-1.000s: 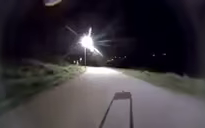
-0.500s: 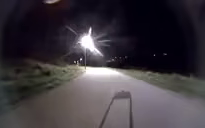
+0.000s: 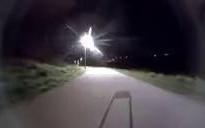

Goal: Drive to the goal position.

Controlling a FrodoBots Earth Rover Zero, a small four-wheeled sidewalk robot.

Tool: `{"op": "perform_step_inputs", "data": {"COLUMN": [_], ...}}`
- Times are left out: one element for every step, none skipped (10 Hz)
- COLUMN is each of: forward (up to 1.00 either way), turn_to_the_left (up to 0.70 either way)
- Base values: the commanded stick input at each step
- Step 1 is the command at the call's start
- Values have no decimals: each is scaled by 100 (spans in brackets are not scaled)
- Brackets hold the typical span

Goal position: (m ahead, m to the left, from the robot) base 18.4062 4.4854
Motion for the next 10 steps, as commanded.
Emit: {"op": "perform_step_inputs", "data": {"forward": [70, 70, 70, 70, 70, 70, 70, 70, 70, 70], "turn_to_the_left": [14, 10, 2, 0, 0, 0, 0, 0, 0, 0]}}
